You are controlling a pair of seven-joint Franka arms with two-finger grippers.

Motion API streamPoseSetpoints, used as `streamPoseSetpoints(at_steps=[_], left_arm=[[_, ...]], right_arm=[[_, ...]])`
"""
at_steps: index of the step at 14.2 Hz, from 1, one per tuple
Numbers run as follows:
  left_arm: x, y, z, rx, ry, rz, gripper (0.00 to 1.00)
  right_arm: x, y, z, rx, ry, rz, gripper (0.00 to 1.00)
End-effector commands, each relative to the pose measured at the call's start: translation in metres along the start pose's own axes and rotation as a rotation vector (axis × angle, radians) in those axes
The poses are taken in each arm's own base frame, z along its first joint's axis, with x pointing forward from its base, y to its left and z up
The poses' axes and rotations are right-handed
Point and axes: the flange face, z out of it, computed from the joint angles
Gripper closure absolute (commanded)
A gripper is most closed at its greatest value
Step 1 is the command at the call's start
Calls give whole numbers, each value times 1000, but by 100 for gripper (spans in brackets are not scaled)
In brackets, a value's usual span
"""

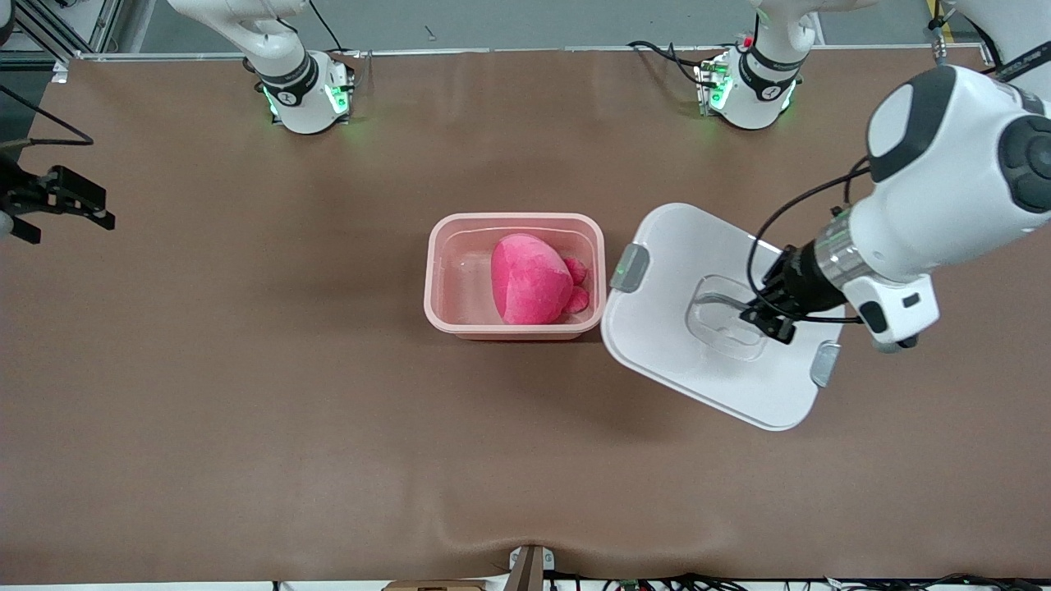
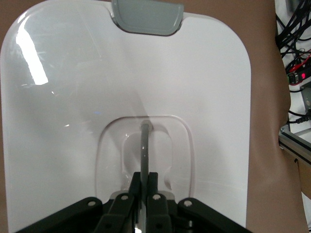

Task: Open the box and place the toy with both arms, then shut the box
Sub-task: 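Move the held lid over the tub with the left gripper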

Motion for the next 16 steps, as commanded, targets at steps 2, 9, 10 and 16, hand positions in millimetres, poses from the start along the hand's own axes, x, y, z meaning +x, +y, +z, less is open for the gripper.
streamPoseSetpoints(at_steps=[2, 9, 10, 16], left_arm=[[-69, -2, 1, -11, 13, -52, 100], [-195, -6, 54, -99, 158, -208, 100], [-214, -12, 66, -91, 162, -237, 100], [-286, -43, 126, -165, 265, -446, 100]], right_arm=[[-10, 7, 0, -3, -38, 219, 0], [-4, 9, -8, -7, -17, 286, 0], [-4, 8, -10, -6, -15, 285, 0], [-4, 7, -10, -6, -15, 281, 0]])
